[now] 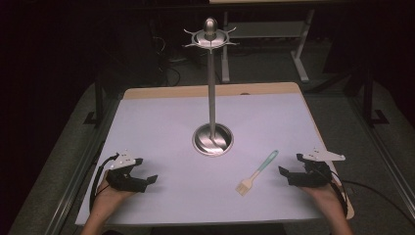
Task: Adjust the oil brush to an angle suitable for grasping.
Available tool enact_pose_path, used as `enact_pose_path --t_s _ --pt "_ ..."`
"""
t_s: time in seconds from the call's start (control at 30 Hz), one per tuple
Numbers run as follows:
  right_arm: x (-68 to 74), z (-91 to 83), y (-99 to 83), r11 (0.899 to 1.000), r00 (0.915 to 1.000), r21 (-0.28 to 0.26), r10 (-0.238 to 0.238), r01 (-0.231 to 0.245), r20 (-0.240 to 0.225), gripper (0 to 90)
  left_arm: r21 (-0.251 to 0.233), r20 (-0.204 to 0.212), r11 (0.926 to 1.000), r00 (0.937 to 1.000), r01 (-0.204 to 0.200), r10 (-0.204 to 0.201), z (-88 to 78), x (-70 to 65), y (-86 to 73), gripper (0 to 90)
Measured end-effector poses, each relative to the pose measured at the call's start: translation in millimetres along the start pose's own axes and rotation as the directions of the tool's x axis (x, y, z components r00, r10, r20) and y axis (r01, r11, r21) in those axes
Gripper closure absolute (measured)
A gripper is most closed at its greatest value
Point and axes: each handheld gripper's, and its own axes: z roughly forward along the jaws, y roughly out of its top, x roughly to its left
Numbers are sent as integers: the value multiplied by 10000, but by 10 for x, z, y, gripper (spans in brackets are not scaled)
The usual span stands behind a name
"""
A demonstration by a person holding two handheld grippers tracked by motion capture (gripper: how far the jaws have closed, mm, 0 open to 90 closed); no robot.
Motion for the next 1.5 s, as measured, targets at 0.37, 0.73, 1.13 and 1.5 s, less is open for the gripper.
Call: enact_pose_path --t_s 0.37,0.73,1.13,1.5 --pt "3 9 41 9973 9995 729 -58 80 -309 484 -16 63 9986 9985 -535 535 -11 -102 68 125" --pt "40 46 291 9938 9987 1053 -312 353 -407 899 -121 205 9993 9992 -348 350 -30 -147 30 126" --pt "-63 365 394 9904 9984 1311 -391 443 -415 900 -151 206 9992 9991 -370 373 -47 -123 10 130" --pt "-87 540 347 9878 9970 1454 -478 563 -613 900 -147 176 9992 9992 -358 361 -55 -132 7 131"
